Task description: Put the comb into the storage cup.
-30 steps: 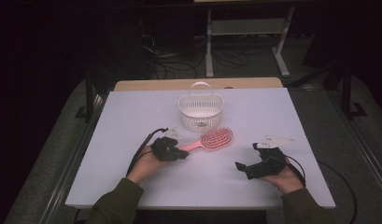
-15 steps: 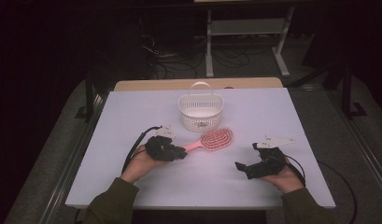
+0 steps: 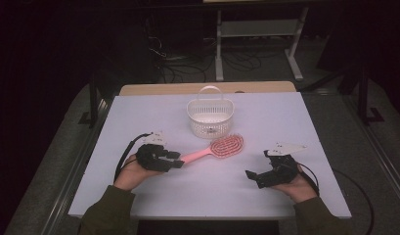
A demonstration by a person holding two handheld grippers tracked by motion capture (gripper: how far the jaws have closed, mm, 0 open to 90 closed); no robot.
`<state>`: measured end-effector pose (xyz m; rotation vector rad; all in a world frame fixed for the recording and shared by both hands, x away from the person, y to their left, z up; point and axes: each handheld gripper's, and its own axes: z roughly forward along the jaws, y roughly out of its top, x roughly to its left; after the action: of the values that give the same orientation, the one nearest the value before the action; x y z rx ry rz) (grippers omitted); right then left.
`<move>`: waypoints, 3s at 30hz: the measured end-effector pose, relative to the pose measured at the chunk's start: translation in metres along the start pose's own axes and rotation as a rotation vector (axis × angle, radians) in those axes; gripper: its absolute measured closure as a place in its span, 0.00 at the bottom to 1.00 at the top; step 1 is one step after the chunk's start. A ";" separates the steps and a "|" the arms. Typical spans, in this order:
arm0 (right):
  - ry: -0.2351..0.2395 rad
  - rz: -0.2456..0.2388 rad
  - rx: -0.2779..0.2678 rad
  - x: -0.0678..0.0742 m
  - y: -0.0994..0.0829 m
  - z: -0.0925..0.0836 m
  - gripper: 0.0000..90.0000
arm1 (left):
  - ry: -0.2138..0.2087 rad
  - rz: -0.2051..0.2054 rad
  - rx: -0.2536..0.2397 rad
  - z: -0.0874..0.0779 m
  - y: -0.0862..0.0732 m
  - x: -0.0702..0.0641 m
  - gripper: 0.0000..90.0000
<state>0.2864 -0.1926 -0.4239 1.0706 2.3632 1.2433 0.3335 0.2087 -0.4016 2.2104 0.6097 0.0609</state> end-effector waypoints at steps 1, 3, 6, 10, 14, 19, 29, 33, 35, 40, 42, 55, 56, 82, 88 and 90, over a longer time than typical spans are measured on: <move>-0.001 -0.002 0.001 0.000 0.000 0.000 0.00 | 0.005 -0.001 -0.008 -0.003 -0.001 0.000 0.63; -0.005 -0.002 0.003 0.000 0.000 0.000 0.00 | 0.008 -0.005 -0.015 -0.008 -0.005 0.000 0.62; -0.010 0.001 0.000 0.001 0.000 -0.001 0.00 | 0.020 -0.012 -0.034 -0.015 -0.010 0.002 0.58; -0.012 0.002 0.000 0.001 -0.001 -0.002 0.00 | 0.049 -0.027 -0.062 -0.024 -0.021 0.002 0.49; -0.015 0.003 0.000 0.001 -0.001 -0.001 0.00 | 0.080 -0.030 -0.090 -0.031 -0.031 0.001 0.38; -0.017 0.007 0.000 0.002 -0.001 -0.001 0.00 | 0.103 -0.032 -0.110 -0.036 -0.038 0.001 0.26; -0.014 0.009 0.003 0.003 -0.002 0.000 0.00 | 0.104 0.010 -0.108 -0.032 -0.050 -0.003 0.02; -0.013 0.009 0.001 0.003 -0.002 0.000 0.00 | 0.101 0.021 -0.098 -0.029 -0.051 -0.004 0.00; -0.012 0.007 -0.004 0.003 -0.001 0.000 0.00 | 0.108 0.021 -0.096 -0.029 -0.051 -0.004 0.00; -0.013 0.010 -0.007 0.002 -0.002 -0.001 0.00 | 0.109 0.019 -0.105 -0.030 -0.051 -0.003 0.00; -0.013 0.011 -0.008 0.002 -0.002 -0.001 0.00 | 0.114 0.022 -0.106 -0.031 -0.050 -0.003 0.00; -0.009 0.020 -0.021 0.000 -0.002 -0.004 0.00 | 0.115 0.042 -0.122 -0.032 -0.039 -0.003 0.00; -0.009 0.021 -0.022 0.000 -0.002 -0.004 0.00 | 0.116 0.046 -0.122 -0.032 -0.038 -0.003 0.00; -0.005 0.032 -0.043 -0.002 -0.001 -0.008 0.00 | 0.084 0.029 -0.123 -0.018 -0.018 0.005 0.00; -0.005 0.031 -0.042 -0.003 -0.001 -0.007 0.00 | 0.073 0.037 -0.117 -0.013 -0.009 0.007 0.00; -0.004 0.033 -0.039 -0.002 -0.001 -0.007 0.00 | 0.070 0.038 -0.118 -0.012 -0.008 0.007 0.00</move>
<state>0.2836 -0.1987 -0.4209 1.1036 2.3175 1.2923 0.3336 0.2241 -0.4005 2.1125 0.5878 0.1904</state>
